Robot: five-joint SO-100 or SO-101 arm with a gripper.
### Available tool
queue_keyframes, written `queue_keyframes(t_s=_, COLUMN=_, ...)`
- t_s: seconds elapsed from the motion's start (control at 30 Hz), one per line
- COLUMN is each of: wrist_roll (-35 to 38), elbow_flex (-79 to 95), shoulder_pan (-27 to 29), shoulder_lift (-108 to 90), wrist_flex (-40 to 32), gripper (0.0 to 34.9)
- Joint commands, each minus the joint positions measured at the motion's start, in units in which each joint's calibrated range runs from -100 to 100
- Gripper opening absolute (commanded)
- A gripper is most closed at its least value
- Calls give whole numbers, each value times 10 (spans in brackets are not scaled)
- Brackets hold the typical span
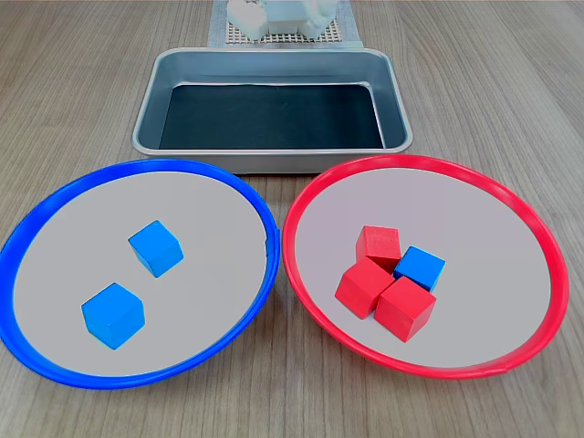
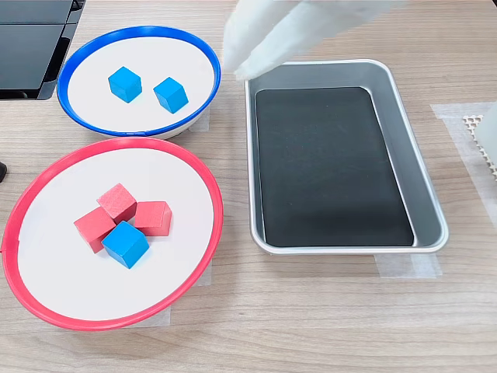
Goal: Relocate any blue block in the red dish to the blue dish, correcting any misplacements.
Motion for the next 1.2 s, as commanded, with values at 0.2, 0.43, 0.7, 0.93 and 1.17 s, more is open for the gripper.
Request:
queue_keyframes(t_s=0.2, wrist_roll=50, elbow_flex=-262, shoulder_pan=-4, shoulder_lift=248, wrist_flex=11, gripper=6)
queue_keyframes(t_s=0.43, wrist_roll=46, elbow_flex=-320, shoulder_pan=-19, shoulder_lift=322, wrist_flex=21, gripper=1)
queue_keyframes(t_s=0.7, wrist_roll=-56, elbow_flex=-348, shoulder_pan=-67, shoulder_lift=377, wrist_flex=5, gripper=10)
queue_keyframes(t_s=0.93, wrist_roll=-128, elbow_flex=-381, shoulder_pan=-73, shoulder_lift=434, wrist_flex=-19, gripper=32)
queue_keyframes(t_s=1.17, wrist_roll=-232, elbow_flex=-395, shoulder_pan=-86, shoulder_lift=468, wrist_flex=-26, gripper=45)
